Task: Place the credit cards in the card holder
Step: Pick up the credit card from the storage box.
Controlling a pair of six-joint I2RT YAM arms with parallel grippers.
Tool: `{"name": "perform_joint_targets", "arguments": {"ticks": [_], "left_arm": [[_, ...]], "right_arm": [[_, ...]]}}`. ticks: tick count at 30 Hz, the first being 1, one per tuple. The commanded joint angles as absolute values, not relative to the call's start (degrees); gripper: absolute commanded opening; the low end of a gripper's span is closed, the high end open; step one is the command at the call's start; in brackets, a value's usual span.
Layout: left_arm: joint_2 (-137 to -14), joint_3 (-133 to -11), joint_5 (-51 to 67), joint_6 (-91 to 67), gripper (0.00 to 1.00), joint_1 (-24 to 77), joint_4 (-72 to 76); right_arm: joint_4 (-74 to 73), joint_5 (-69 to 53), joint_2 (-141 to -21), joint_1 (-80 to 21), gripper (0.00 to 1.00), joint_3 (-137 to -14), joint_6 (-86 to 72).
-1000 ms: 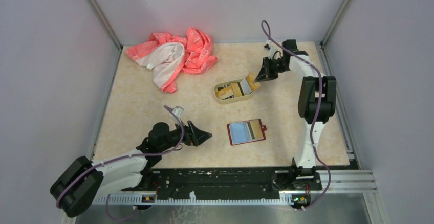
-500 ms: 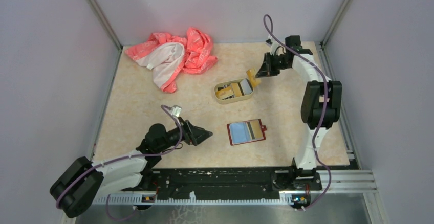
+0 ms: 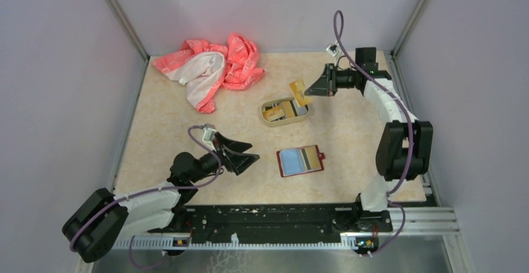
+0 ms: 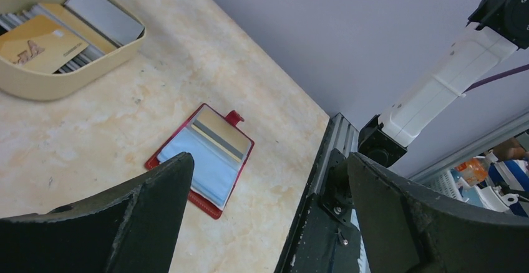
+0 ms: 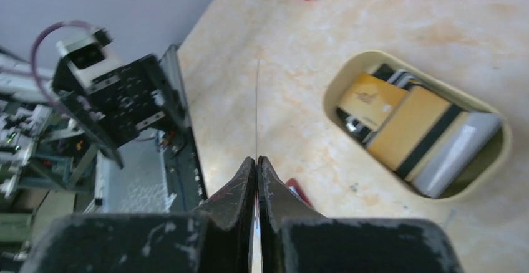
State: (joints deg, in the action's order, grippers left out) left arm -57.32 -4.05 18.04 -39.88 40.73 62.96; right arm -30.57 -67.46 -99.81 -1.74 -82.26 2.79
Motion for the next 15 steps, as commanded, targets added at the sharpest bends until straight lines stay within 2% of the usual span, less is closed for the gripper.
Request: {"name": "perform_joint_targets", "arguments": {"ticks": [1, 5, 6, 9, 15], "left_arm": [[-60.32, -7.39, 20.8, -38.01, 0.98, 40.43, 69.48], [-65.44, -7.58, 22.55, -38.82, 0.98, 40.43, 80.91], [-66.76, -8.01, 23.12, -38.84, 0.98, 40.43, 83.4], [-71.04, -10.94, 25.55, -38.48, 0.97, 40.51, 86.57], [-82.46, -15.59, 26.47, -40.65, 0.89, 41.65, 97.74]], "right_arm": [[-18.94, -81.33, -90.77, -2.75, 0.0, -74.08, -3.4], [-3.92, -84.37, -84.39, -5.82, 0.0, -62.19, -12.07], [3.89, -84.52, -82.97, -6.85, 0.0, -59.39, -15.22], [16.14, -84.87, -80.62, -8.56, 0.0, -54.51, -22.77], [13.18, -84.56, -81.3, -11.33, 0.0, -54.11, -19.01]]}}
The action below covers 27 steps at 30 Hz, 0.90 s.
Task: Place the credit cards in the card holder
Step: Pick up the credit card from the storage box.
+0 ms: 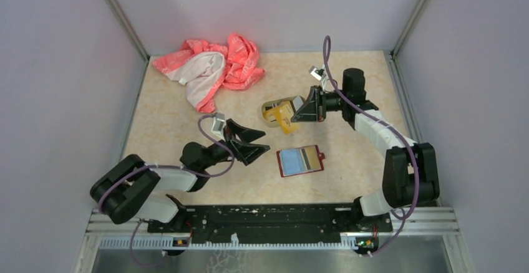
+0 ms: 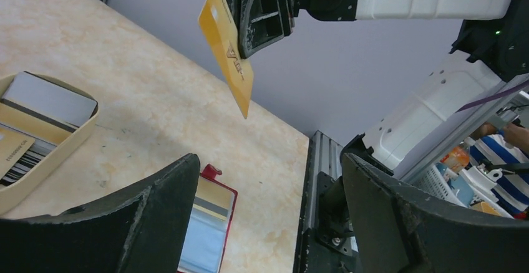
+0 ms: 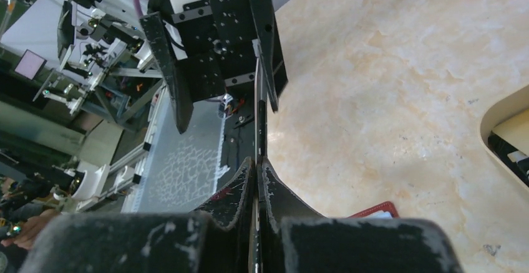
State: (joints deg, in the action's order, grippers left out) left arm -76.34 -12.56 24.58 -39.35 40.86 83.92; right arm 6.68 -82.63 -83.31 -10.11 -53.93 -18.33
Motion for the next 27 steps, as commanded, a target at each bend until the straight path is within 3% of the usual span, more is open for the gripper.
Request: {"name": "perform_joint_targets", "arguments": {"ticks": [1, 9, 16, 20, 23, 26, 27], "left_arm": [[-84.4, -16.38, 26.15, -41.53, 0.87, 41.99, 99.45], [-94.09, -23.47, 24.34, -43.91, 0.73, 45.03, 102.64], [-94.71, -25.82, 24.6, -43.96, 0.69, 45.26, 101.5], [-94.75, -26.18, 22.5, -43.23, 0.61, 45.26, 101.4], [-94.54, -26.36, 21.7, -42.51, 0.42, 45.27, 101.35], [-93.88, -26.0, 21.92, -41.4, 0.0, 45.03, 99.94], [-93.58, -25.83, 22.58, -41.13, 0.0, 44.82, 99.2]], "right_arm": [[13.18, -84.45, -81.52, -11.68, 0.0, -54.02, -18.93], [11.74, -83.66, -81.73, -14.45, 0.0, -53.85, -16.7], [9.46, -82.92, -82.26, -15.14, 0.0, -53.92, -14.45], [6.67, -82.76, -82.31, -16.28, 0.0, -54.35, -11.54], [2.78, -82.38, -82.31, -16.69, 0.0, -55.14, -7.97], [-1.97, -81.54, -82.35, -16.94, 0.0, -56.03, -3.63], [-3.61, -81.25, -82.34, -16.9, 0.03, -56.38, -2.32]]}}
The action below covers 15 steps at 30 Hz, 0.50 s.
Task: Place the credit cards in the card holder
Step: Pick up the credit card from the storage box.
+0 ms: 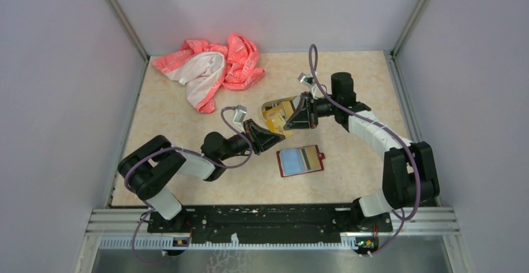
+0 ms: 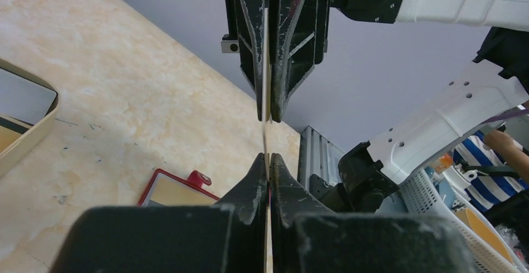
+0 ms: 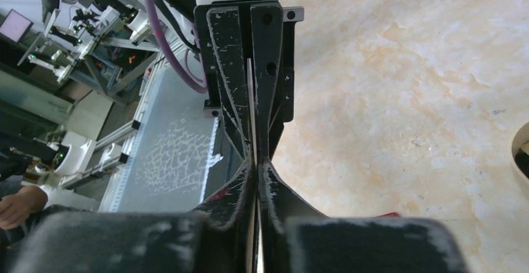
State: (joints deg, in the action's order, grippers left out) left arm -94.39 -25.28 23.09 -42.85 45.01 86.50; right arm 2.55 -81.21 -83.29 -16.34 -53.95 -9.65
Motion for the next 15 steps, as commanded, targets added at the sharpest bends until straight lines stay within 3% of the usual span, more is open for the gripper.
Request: {"name": "perform_joint_targets", "arguments": {"ticks": [1, 3, 5, 10, 15], "left_arm": [[-93.18, -25.52, 23.6, -40.74, 0.0, 44.6, 98.24], [-91.74, -24.73, 26.07, -40.38, 0.0, 43.87, 94.12], [-89.75, -23.93, 30.89, -39.4, 0.0, 42.74, 87.75], [-80.59, -23.8, 42.41, -27.64, 0.0, 41.49, 61.07], [-74.89, -28.82, 43.86, -16.92, 0.0, 41.5, 33.55]], "right_arm": [[-5.6, -80.7, -82.29, -16.94, 0.15, -56.99, -0.83], [-14.45, -78.5, -82.1, -16.96, 0.39, -59.75, 7.64], [-28.01, -74.76, -82.29, -16.93, 0.49, -64.58, 20.51], [-38.79, -70.61, -82.31, -16.96, 0.52, -68.4, 30.31], [-39.75, -69.28, -82.92, -20.12, 0.52, -68.4, 31.91]]}}
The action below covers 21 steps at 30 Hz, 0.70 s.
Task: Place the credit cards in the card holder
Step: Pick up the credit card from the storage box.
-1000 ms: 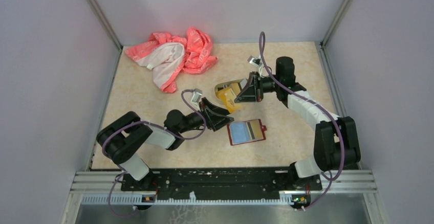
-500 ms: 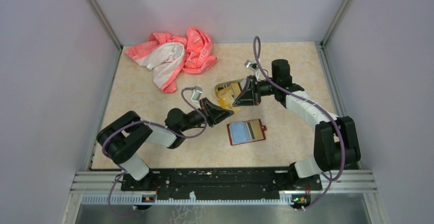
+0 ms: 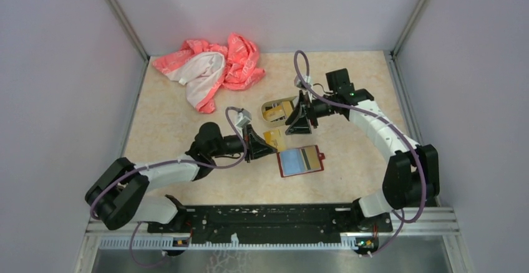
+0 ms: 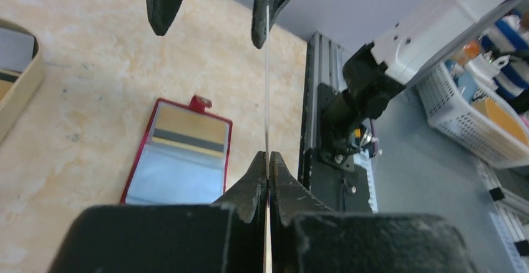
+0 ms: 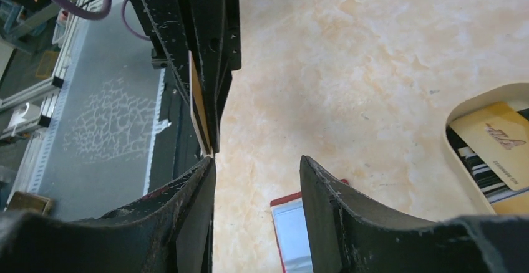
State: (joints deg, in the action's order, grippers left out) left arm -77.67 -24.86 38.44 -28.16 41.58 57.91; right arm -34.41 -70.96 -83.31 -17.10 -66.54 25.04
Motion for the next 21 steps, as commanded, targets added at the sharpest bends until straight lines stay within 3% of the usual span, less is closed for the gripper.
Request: {"name": "perform_joint_targets", "arguments": {"ticks": [1, 9, 13, 21], "left_arm": [[-74.67, -29.43, 44.37, -16.08, 0.0, 41.49, 31.15], [-74.57, -33.13, 45.23, -12.7, 0.0, 41.48, 24.08], [-75.28, -34.24, 46.22, -12.39, 0.0, 41.5, 23.21], [-75.41, -33.98, 46.01, -12.57, 0.0, 41.48, 23.55]], "right_arm": [[-40.3, -69.12, -83.14, -21.31, 0.52, -68.49, 32.72], [-43.35, -69.3, -85.1, -25.4, 0.49, -69.17, 36.47], [-43.28, -68.22, -86.26, -27.17, 0.42, -69.29, 36.39], [-45.47, -67.35, -88.05, -28.92, 0.08, -70.99, 37.35]]}}
